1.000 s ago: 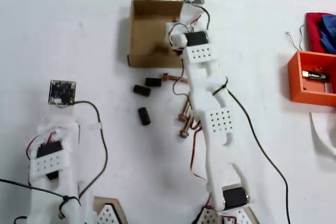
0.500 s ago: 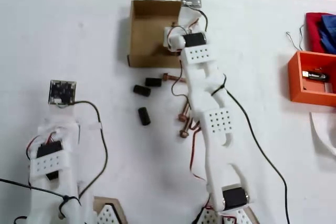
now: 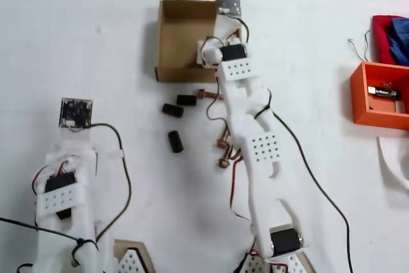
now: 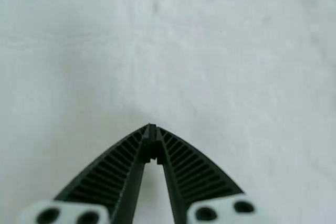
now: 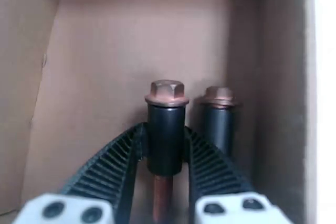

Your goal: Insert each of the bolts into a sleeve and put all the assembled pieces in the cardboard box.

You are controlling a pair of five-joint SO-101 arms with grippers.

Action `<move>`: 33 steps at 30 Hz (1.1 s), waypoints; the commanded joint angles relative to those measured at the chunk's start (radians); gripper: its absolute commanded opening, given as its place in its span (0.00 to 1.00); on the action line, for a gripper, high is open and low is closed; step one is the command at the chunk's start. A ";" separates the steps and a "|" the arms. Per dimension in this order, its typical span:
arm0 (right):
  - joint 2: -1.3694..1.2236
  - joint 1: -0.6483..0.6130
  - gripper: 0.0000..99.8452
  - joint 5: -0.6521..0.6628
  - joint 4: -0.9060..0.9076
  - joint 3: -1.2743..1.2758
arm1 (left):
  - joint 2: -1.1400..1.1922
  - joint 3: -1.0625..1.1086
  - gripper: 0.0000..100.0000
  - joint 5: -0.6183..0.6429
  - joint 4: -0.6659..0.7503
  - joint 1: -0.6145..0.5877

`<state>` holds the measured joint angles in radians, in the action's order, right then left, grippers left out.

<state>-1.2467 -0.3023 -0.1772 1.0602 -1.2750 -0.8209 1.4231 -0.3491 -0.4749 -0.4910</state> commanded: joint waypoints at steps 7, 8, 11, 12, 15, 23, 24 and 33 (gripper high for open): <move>0.012 -0.008 0.02 -0.009 0.004 -0.014 | -0.005 -0.004 0.03 -0.011 0.017 0.012; 0.010 -0.007 0.02 -0.009 0.004 -0.011 | -0.005 -0.004 0.03 -0.011 0.017 0.012; 0.010 -0.005 0.02 -0.011 0.001 -0.011 | -0.005 -0.004 0.03 -0.011 0.017 0.012; 0.010 -0.005 0.02 -0.011 0.001 -0.012 | -0.005 -0.004 0.03 -0.011 0.017 0.012; 0.010 -0.005 0.02 -0.011 -0.001 -0.011 | -0.005 -0.004 0.03 -0.011 0.017 0.012; 0.008 -0.004 0.02 -0.011 0.001 -0.009 | -0.005 -0.004 0.03 -0.011 0.017 0.012; 0.004 -0.004 0.02 -0.011 0.002 -0.009 | -0.005 -0.004 0.03 -0.011 0.017 0.012; -0.021 -0.004 0.02 -0.011 0.004 -0.020 | -0.005 -0.004 0.03 -0.011 0.017 0.012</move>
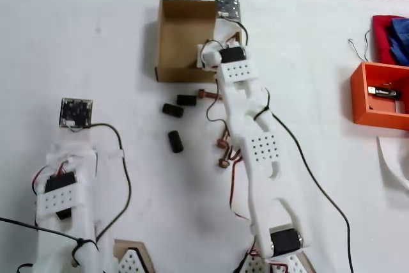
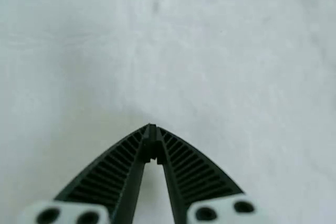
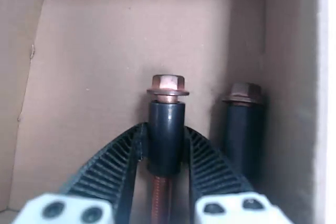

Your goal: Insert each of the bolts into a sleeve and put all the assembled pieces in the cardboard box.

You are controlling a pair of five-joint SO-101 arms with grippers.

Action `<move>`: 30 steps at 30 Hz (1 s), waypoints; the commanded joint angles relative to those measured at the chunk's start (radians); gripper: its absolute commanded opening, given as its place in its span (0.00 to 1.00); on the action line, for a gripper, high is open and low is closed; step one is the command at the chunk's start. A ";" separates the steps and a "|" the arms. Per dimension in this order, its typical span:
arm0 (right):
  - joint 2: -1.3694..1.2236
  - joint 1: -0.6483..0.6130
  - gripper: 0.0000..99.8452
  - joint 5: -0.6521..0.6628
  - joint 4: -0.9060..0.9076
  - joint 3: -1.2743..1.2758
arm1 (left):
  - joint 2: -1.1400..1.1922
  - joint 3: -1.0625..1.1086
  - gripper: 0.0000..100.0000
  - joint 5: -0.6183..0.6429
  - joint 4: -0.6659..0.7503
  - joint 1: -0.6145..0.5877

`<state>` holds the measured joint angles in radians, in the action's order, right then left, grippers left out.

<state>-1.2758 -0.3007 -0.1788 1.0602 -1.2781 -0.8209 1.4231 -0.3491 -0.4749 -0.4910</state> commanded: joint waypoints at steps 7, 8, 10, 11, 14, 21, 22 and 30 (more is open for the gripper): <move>0.008 -0.005 0.03 -0.009 0.002 -0.017 | -0.005 -0.004 0.03 -0.011 0.017 0.012; 0.008 -0.005 0.06 -0.009 0.002 -0.017 | -0.005 -0.004 0.03 -0.011 0.017 0.012; 0.008 -0.008 0.13 -0.009 0.002 -0.017 | -0.005 -0.004 0.03 -0.011 0.017 0.012; 0.008 -0.010 0.16 -0.009 0.002 -0.017 | -0.005 -0.004 0.03 -0.011 0.017 0.012; 0.012 -0.012 0.19 -0.008 0.002 -0.020 | -0.005 -0.004 0.03 -0.011 0.017 0.012; 0.065 -0.005 0.13 -0.002 0.047 -0.173 | -0.005 -0.004 0.03 -0.011 0.017 0.012; 0.082 -0.008 0.12 0.000 0.077 -0.210 | -0.005 -0.004 0.03 -0.011 0.017 0.012; 0.303 0.007 0.12 0.000 0.386 -0.368 | -0.006 -0.004 0.03 -0.011 0.017 0.012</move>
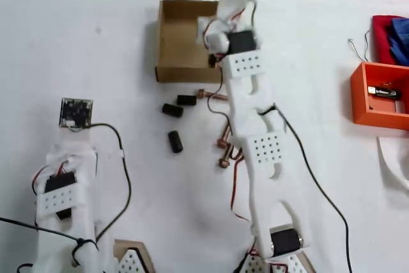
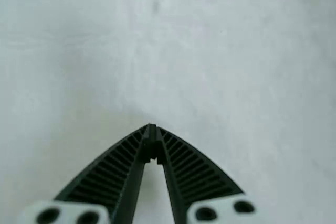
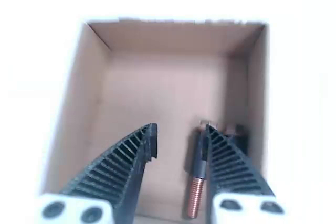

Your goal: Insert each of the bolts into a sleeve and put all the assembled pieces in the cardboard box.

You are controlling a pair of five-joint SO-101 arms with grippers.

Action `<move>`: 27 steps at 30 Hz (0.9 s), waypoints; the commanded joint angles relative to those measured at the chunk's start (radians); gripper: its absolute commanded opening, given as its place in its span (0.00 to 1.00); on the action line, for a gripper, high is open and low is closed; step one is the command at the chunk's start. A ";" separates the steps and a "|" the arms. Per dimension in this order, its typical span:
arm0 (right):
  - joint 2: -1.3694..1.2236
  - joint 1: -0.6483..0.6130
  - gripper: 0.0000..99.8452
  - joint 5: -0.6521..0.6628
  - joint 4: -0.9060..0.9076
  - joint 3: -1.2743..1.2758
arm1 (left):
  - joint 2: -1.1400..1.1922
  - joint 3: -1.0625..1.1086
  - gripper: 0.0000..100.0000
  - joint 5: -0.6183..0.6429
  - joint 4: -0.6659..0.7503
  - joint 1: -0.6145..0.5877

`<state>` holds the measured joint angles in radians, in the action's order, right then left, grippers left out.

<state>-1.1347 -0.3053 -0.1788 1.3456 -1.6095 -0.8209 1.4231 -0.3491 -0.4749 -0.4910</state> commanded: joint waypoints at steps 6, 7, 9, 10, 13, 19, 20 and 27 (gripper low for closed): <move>0.306 0.022 0.12 -0.003 0.344 -0.046 | -0.008 -0.004 0.03 -0.011 0.017 0.012; 0.320 0.019 0.12 -0.003 0.369 -0.040 | -0.008 -0.004 0.03 -0.011 0.017 0.012; 0.344 0.018 0.12 -0.002 0.421 -0.040 | -0.008 -0.004 0.03 -0.011 0.017 0.012; 0.354 0.018 0.12 0.000 0.426 -0.037 | -0.008 -0.004 0.03 -0.011 0.017 0.012; 0.395 0.024 0.12 0.000 0.427 -0.006 | -0.008 -0.004 0.03 -0.011 0.017 0.012; 0.696 -0.036 0.12 0.002 0.429 0.440 | -0.008 -0.004 0.03 -0.011 0.017 0.012; 0.776 -0.050 0.12 0.002 0.427 0.582 | -0.008 -0.004 0.03 -0.011 0.017 0.012; 1.107 -0.180 0.12 0.107 0.163 1.550 | -0.008 -0.004 0.03 -0.011 0.017 0.012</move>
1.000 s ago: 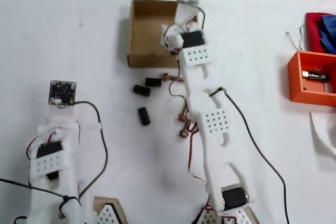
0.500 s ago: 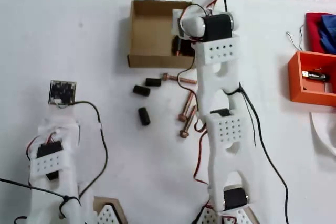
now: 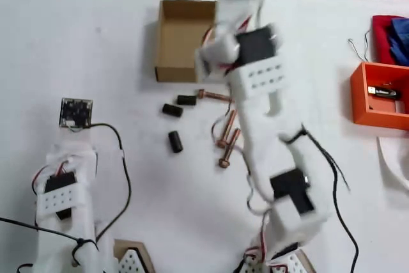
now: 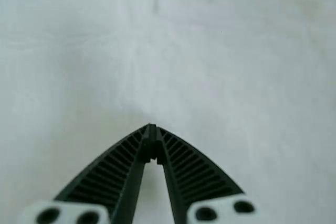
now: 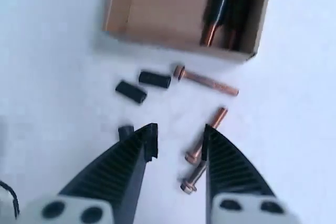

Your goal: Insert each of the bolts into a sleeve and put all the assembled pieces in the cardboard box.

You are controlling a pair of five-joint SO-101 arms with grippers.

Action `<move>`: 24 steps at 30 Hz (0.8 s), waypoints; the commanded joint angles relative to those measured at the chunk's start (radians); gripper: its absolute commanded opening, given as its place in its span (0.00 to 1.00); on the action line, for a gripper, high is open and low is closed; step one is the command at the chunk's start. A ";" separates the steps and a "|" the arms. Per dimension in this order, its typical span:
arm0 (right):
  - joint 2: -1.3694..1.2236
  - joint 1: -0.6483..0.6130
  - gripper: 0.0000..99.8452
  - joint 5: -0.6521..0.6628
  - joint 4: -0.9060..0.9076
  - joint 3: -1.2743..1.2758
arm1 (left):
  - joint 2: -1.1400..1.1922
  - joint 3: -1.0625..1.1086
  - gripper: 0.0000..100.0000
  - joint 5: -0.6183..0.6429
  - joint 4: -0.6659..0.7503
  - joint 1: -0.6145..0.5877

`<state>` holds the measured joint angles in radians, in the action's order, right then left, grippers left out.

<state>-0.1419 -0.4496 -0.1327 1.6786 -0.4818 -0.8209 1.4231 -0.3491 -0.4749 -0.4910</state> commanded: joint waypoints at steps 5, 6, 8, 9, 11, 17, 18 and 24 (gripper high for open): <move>0.116 -0.122 0.12 0.104 -0.456 0.703 | -0.008 -0.004 0.03 -0.011 0.017 0.012; 0.107 -0.143 0.13 0.103 -0.486 0.720 | -0.008 -0.004 0.03 -0.011 0.017 0.012; 0.077 -0.176 0.13 0.103 -0.522 0.721 | -0.008 -0.004 0.03 -0.011 0.017 0.012; 0.058 -0.186 0.13 0.101 -0.535 0.713 | -0.008 -0.004 0.03 -0.011 0.017 0.012; 0.013 -0.205 0.13 0.101 -0.542 0.689 | -0.008 -0.004 0.03 -0.011 0.017 0.012; -0.122 -0.216 0.13 0.101 -0.527 0.623 | -0.008 -0.004 0.03 -0.012 0.017 0.012; -0.139 -0.216 0.13 0.101 -0.527 0.608 | -0.008 -0.004 0.03 -0.012 0.017 0.012; -0.174 -0.239 0.13 0.101 -0.524 0.537 | -0.008 -0.004 0.03 -0.012 0.017 0.012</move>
<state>-0.3184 -0.6659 -0.0376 1.1554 0.1089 -0.8209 1.4231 -0.3567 -0.4749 -0.4910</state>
